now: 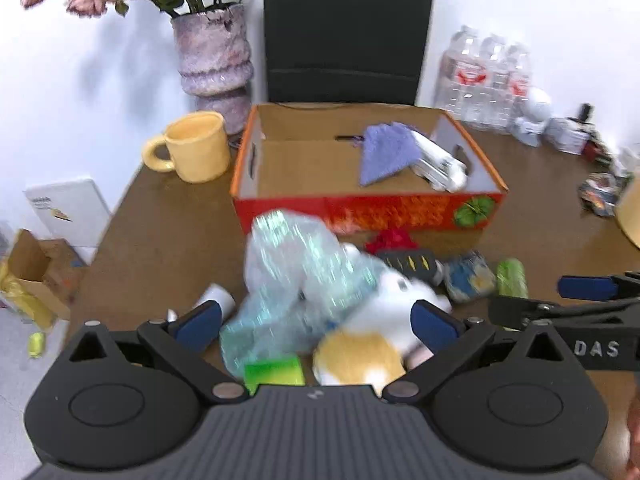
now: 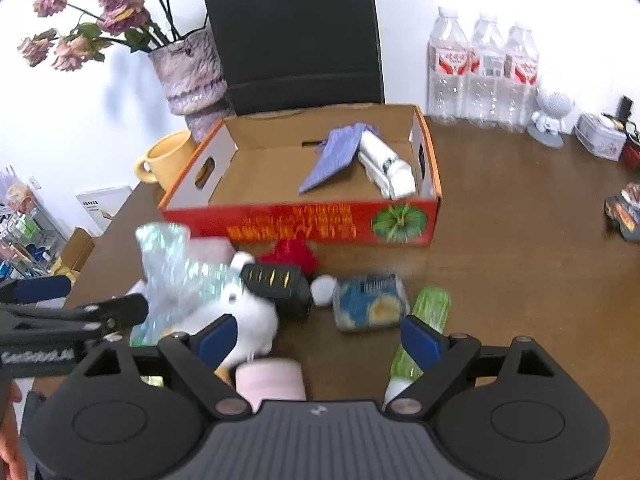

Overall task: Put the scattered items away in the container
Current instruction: 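Move both tools back over the remaining items on the table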

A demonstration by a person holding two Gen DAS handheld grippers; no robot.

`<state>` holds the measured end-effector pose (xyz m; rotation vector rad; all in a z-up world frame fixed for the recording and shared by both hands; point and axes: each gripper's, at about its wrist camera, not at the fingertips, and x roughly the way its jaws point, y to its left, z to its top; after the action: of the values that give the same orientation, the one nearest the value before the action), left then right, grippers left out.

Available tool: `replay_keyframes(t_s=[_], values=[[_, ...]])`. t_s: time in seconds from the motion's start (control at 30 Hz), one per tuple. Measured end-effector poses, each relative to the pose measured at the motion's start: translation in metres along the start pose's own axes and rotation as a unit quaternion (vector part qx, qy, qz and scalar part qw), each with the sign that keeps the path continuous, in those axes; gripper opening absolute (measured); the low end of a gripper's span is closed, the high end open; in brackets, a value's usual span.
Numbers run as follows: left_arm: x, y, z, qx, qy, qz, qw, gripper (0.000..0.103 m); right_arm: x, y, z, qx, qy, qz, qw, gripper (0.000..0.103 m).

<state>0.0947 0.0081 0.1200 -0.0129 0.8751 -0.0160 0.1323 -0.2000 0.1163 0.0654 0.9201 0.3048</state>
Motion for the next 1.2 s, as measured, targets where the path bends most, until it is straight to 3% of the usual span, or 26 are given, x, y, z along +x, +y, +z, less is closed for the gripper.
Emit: replay_keyframes(t_s=[0.07, 0.27, 0.4, 0.57, 0.73, 0.87, 1.07, 1.2], values=[[-0.002, 0.007, -0.023, -0.010, 0.001, -0.011, 0.9999, 0.103, -0.003, 0.002, -0.021, 0.001, -0.009, 0.010, 1.000, 0.089], [0.000, 0.017, -0.103, -0.045, -0.020, 0.010, 0.9987, 0.103, -0.005, 0.003, -0.092, 0.013, -0.043, 0.007, 0.999, 0.089], [-0.002, 0.023, -0.148, -0.069, -0.054, -0.001, 0.9962, 0.103, -0.006, 0.005, -0.143, 0.016, -0.061, -0.025, 0.998, 0.089], [0.000, 0.014, -0.169, -0.031, -0.099, 0.011, 0.9945, 0.103, -0.001, 0.005, -0.189, 0.007, -0.098, -0.044, 0.994, 0.090], [0.016, 0.000, -0.178, 0.024, -0.093, 0.035, 0.9948, 0.103, 0.004, 0.001, -0.200, -0.001, -0.125, -0.057, 0.991, 0.095], [0.022, 0.002, -0.179, 0.019, -0.096, 0.038, 0.9945, 0.103, 0.008, -0.003, -0.197, 0.007, -0.128, -0.049, 0.991, 0.103], [0.027, 0.010, -0.175, -0.003, -0.088, 0.026, 0.9958, 0.103, 0.015, 0.013, -0.197, -0.037, -0.107, -0.081, 0.990, 0.103], [0.028, 0.010, -0.176, -0.003, -0.088, 0.026, 0.9958, 0.103, 0.017, 0.013, -0.194, -0.035, -0.107, -0.080, 0.990, 0.103]])
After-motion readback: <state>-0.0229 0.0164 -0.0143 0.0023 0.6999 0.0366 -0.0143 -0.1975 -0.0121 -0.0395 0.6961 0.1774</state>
